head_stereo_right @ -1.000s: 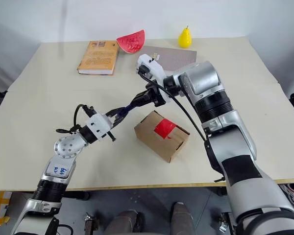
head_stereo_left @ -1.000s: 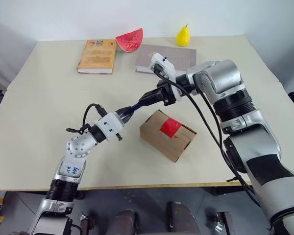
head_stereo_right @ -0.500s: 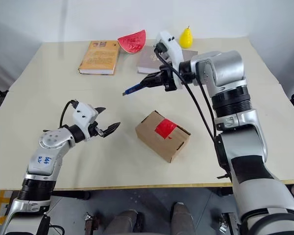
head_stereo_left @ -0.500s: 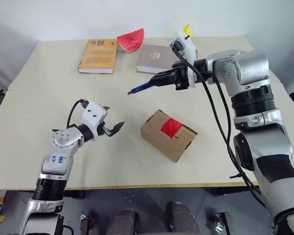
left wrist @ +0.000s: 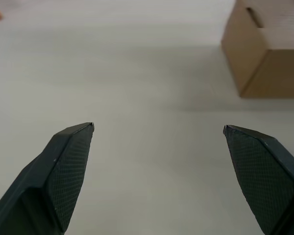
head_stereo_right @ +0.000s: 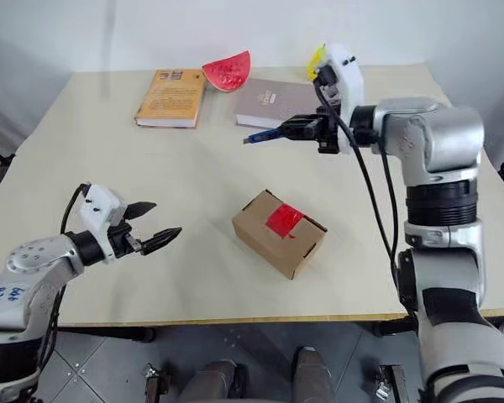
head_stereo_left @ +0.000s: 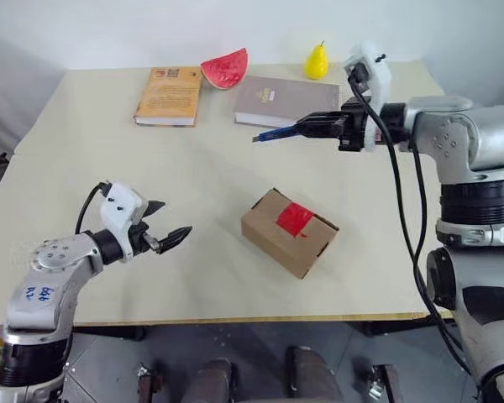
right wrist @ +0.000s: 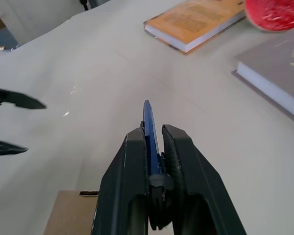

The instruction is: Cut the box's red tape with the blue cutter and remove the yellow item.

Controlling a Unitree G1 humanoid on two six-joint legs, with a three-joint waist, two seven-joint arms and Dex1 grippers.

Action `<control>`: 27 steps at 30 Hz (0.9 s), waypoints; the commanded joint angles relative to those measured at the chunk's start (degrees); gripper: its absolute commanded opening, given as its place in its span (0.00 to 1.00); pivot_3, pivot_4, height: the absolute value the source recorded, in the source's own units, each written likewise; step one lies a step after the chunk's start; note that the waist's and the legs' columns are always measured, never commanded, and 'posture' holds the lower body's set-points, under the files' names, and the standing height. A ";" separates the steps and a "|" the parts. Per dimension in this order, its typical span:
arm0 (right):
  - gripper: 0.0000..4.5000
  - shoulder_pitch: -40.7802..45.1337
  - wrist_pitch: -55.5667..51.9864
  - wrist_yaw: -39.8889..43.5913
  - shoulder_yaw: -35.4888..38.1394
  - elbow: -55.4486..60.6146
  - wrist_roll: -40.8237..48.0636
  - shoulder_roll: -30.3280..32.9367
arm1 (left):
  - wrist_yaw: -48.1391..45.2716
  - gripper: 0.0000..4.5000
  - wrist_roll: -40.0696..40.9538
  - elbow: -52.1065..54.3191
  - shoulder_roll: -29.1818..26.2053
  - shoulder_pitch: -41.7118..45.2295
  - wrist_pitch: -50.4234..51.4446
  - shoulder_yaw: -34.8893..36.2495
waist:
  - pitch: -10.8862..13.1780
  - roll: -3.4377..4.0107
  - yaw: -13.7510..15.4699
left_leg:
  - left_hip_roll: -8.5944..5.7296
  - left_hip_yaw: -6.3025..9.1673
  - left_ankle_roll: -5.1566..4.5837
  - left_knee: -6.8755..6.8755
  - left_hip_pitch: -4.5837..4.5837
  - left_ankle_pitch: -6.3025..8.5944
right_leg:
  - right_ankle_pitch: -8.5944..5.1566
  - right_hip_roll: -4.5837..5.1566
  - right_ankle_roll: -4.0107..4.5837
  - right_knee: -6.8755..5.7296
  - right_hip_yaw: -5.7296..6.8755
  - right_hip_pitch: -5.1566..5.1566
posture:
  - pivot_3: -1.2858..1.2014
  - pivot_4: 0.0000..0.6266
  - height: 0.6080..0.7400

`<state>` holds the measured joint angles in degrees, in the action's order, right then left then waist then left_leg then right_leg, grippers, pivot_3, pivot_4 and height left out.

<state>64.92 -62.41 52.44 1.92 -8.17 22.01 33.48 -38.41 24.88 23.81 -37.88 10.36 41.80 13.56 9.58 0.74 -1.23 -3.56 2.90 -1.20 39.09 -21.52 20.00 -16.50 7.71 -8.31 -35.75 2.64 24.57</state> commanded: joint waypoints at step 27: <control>0.03 -17.99 -1.14 -7.69 1.20 30.08 4.81 14.34 | 12.77 0.01 -1.98 -11.06 17.96 32.59 20.59 -26.32 | 0.20 -0.34 1.41 | -0.02 -0.28 -0.04 0.11 0.04 -0.04 | 0.02 -0.08 -0.04 0.07 -0.04 -0.03 | 0.52 0.24 1.00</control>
<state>46.84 -63.65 45.16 2.56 19.66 26.08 46.69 -25.72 23.27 12.43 -20.10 42.21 61.86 -12.51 9.78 0.40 0.18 -3.59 2.62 -1.24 39.20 -21.48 19.96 -16.48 7.64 -8.35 -35.69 2.60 24.54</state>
